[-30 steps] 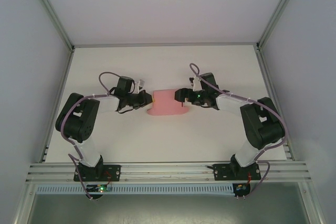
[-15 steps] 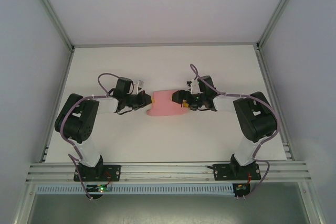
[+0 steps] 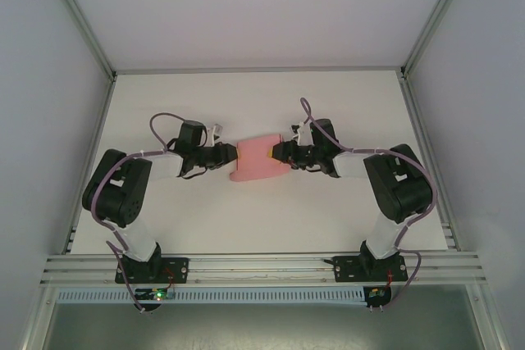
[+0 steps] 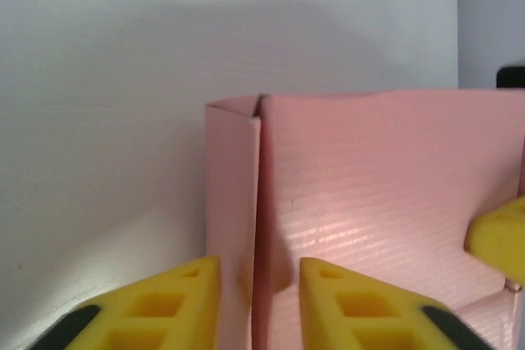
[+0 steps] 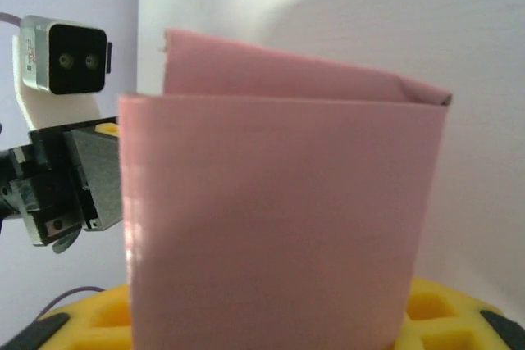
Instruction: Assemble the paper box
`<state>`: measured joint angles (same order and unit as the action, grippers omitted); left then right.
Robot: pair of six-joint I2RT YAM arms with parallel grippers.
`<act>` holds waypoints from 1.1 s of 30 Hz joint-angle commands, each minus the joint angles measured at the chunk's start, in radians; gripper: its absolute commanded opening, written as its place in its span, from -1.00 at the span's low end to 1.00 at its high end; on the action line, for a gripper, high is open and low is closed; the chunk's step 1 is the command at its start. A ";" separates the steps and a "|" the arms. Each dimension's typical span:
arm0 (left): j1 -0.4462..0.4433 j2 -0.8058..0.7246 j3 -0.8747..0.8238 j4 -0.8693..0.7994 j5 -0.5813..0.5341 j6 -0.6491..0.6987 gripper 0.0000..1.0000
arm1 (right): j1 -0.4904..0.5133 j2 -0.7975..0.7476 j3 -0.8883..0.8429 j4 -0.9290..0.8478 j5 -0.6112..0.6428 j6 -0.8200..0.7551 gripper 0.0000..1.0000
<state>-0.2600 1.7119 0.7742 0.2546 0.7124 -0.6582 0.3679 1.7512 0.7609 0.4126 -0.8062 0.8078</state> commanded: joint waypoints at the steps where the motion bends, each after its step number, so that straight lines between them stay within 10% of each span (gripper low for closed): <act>1: 0.002 -0.092 0.018 0.043 -0.035 0.063 0.32 | -0.014 -0.038 -0.021 0.035 -0.014 -0.006 -0.29; 4: -0.014 -0.173 0.046 -0.013 -0.114 0.167 1.00 | -0.022 -0.050 -0.024 0.028 -0.011 0.016 -0.29; 13: -0.193 -0.337 0.099 -0.174 -0.441 0.649 1.00 | -0.065 -0.100 0.008 -0.069 0.000 0.050 -0.39; 24: -0.425 -0.339 0.060 0.044 -0.799 1.086 1.00 | -0.112 -0.101 0.114 -0.171 -0.010 0.162 -0.42; 33: -0.494 -0.402 0.030 0.077 -0.728 1.244 1.00 | -0.149 -0.090 0.168 -0.226 0.018 0.261 -0.44</act>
<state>-0.7139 1.3338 0.8196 0.2710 -0.0200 0.4610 0.2253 1.6779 0.8909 0.2161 -0.7944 1.0210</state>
